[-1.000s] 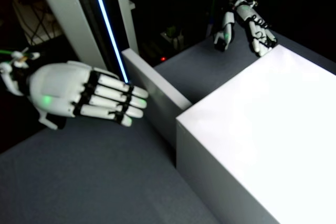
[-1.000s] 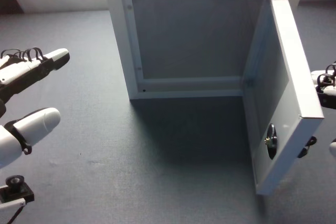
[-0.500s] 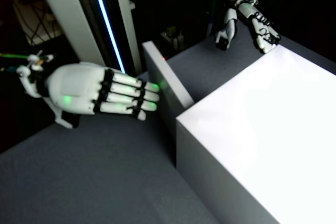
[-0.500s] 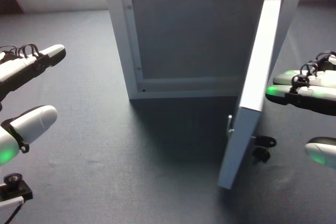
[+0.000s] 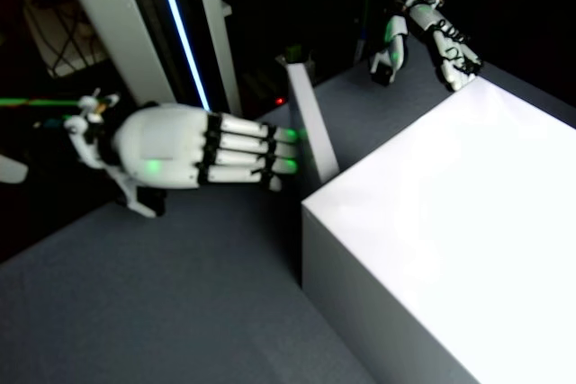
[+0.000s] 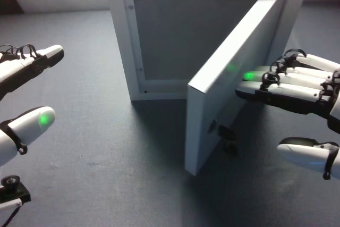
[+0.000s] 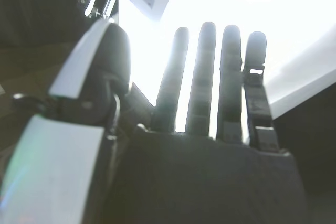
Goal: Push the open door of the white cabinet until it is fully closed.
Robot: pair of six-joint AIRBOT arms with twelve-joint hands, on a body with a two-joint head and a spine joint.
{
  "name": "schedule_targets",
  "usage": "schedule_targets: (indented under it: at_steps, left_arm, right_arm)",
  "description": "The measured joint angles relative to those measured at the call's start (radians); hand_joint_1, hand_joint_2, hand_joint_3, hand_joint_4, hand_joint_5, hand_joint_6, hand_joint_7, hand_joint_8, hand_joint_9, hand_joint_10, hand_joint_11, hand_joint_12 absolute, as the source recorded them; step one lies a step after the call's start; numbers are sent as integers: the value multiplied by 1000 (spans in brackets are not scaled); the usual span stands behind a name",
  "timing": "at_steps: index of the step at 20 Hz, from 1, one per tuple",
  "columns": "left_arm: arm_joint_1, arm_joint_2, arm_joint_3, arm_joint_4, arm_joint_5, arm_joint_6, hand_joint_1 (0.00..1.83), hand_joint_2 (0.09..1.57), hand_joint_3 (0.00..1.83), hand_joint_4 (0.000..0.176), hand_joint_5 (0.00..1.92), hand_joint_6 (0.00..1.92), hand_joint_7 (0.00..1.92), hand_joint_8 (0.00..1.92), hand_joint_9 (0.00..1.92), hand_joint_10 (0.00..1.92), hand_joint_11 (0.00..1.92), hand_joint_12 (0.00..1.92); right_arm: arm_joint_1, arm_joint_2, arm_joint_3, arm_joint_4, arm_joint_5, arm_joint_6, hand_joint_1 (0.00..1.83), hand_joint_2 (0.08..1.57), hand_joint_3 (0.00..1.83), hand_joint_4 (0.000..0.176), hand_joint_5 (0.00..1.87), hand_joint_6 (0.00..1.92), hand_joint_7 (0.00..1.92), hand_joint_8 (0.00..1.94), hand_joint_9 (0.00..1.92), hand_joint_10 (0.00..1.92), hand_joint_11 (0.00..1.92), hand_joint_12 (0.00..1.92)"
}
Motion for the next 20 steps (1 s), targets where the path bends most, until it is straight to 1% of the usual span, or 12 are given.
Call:
schedule_targets:
  at_steps: [2,3,5,6,8,9,10,11,14,15,17,20]
  left_arm:
    - [0,0,0,-3,0,0,235,1455,3,0,221,2,258,1,226,6,0,712]
    - [1,0,0,-4,-1,0,237,1455,1,0,221,1,255,0,228,5,0,736]
    - [7,0,0,-9,0,0,226,1448,0,0,222,0,259,0,235,4,0,783]
    - [10,0,0,-12,0,0,230,1446,0,0,221,0,257,0,229,1,0,764]
    - [10,1,0,-15,0,0,219,1442,0,0,221,0,255,0,226,0,0,785]
    - [10,1,0,-15,-1,0,237,1446,0,0,216,1,246,2,210,5,0,715]
    - [10,1,0,-15,0,0,240,1446,0,0,216,1,245,3,209,7,0,701]
    - [10,1,0,-14,-1,0,234,1453,3,0,200,0,236,0,201,2,0,682]
    - [11,1,0,-17,-1,0,221,1456,1,0,191,0,239,0,208,3,0,740]
    - [13,1,0,-16,-2,0,247,1395,0,0,210,6,237,0,211,3,0,737]
    - [13,1,0,-17,0,0,239,1376,0,0,210,3,237,0,212,3,0,734]
    - [13,1,0,-18,-1,0,240,1371,0,0,211,1,237,0,212,2,0,731]
  right_arm:
    - [26,-20,14,-10,-14,9,310,1389,0,0,219,0,178,0,211,5,0,806]
    - [38,-30,21,-19,-18,11,313,1386,0,0,216,1,186,3,228,14,0,850]
    - [66,-59,37,-35,-34,20,312,1382,0,0,187,1,165,1,199,2,0,709]
    - [80,-74,45,-42,-42,24,360,1368,0,0,197,4,167,1,218,9,0,817]
    - [101,-93,59,-58,-66,27,358,1366,0,0,132,0,83,0,139,0,0,731]
    - [111,-99,64,-60,-77,28,406,1353,0,0,128,0,78,0,128,3,0,714]
    - [120,-109,73,-62,-87,29,373,1365,0,0,90,0,28,0,69,6,0,492]
    - [133,-122,85,-60,-104,30,276,1396,4,0,39,6,3,0,10,0,0,63]
    - [153,-152,105,-58,-139,31,228,1401,4,0,25,3,0,0,0,0,0,2]
    - [164,-161,109,-60,-150,31,224,1404,5,0,31,5,0,0,0,0,0,0]
    - [173,-172,122,-63,-161,31,165,1403,3,0,3,0,0,0,0,0,0,0]
    - [175,-192,145,-45,-193,31,221,1370,0,0,6,1,7,1,0,0,0,0]
